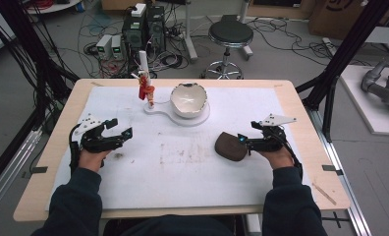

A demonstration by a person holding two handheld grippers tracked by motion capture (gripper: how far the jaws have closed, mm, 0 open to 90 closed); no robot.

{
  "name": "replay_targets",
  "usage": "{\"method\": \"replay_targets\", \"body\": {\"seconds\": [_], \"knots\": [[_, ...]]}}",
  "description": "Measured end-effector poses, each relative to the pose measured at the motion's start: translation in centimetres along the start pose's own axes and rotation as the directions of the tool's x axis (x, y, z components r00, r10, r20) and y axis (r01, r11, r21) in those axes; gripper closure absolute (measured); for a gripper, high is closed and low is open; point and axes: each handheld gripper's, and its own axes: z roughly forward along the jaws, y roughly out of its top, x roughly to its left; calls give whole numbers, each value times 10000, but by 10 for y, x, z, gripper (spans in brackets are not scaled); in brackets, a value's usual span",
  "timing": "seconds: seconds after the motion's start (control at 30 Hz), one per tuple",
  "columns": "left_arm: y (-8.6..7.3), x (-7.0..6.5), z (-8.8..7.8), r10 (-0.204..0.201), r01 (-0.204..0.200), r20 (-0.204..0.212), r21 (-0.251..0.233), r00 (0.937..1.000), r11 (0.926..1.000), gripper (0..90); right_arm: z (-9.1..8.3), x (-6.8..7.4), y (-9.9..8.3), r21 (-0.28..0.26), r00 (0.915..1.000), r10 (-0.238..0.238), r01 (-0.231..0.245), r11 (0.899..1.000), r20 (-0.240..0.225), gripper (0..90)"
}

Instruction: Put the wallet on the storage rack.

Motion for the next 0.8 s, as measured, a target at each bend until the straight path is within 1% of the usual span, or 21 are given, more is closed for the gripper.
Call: {"method": "replay_targets", "body": {"seconds": [0.1,0.13,0.17,0.2,0.23,0.27,0.3,0.33,0.37,0.4,0.43,0.47,0.57,0.6,0.63,0.67,0.7,0.73,0.77,0.8], "knots": [[0,-1,3,0,-1,68,60,10000,10000,220,7,-2,-7,479,9997,190,-182,9987,-169,218],[0,-2,3,41,-42,102,106,9999,9999,220,13,-4,-11,799,9971,453,-403,9960,-614,217],[0,-3,4,69,-70,108,111,9999,9999,220,16,-4,-13,920,9935,596,-506,9945,-971,217],[0,-4,4,89,-90,124,125,9999,9999,220,18,-5,-15,925,9882,722,-600,9939,-1351,217],[0,-4,4,151,-152,117,155,9998,9998,220,18,-5,-15,925,9882,722,-600,9939,-1351,217],[0,-5,4,165,-168,123,201,9998,9997,220,20,-5,-17,979,9842,815,-666,9930,-1571,216],[1,-7,4,249,-252,132,222,9996,9994,220,23,-4,-18,1203,9846,753,-565,9911,-1580,216],[1,-7,4,249,-252,132,222,9996,9994,220,23,-4,-18,1203,9846,753,-565,9911,-1580,216],[1,-7,4,265,-268,153,206,9995,9994,220,25,-3,-19,1383,9872,642,-439,9894,-1462,216],[2,-9,5,277,-281,196,207,9994,9994,220,27,-2,-21,1791,9920,370,-148,9837,-1211,210],[1,-10,6,243,-246,222,174,9995,9995,220,29,-2,-23,1928,9930,299,-73,9812,-1147,193],[1,-10,6,243,-246,222,174,9995,9995,220,30,-4,-23,1918,9916,426,-185,9813,-1224,184],[1,-13,10,296,-306,362,265,9989,9992,220,30,-8,-24,1936,9903,494,-235,9808,-1298,166],[1,-15,12,302,-315,432,311,9986,9990,220,32,-10,-26,1985,9873,709,-418,9792,-1421,167],[1,-15,12,302,-315,432,311,9986,9990,220,32,-10,-26,1985,9873,709,-418,9792,-1421,167],[1,-16,13,326,-342,461,347,9984,9988,220,33,-11,-27,2069,9833,956,-624,9764,-1550,169],[2,-16,14,350,-367,491,342,9982,9987,220,34,-13,-29,2103,9762,1265,-882,9736,-1763,174],[2,-17,14,340,-358,525,344,9980,9988,220,36,-15,-31,2214,9647,1668,-1205,9677,-2037,174],[2,-17,15,340,-360,541,356,9980,9987,220,38,-18,-35,2284,9498,2117,-1587,9606,-2304,172],[2,-18,16,348,-370,567,368,9978,9986,220,39,-21,-39,2081,9393,2310,-1802,9614,-2539,209]]}}
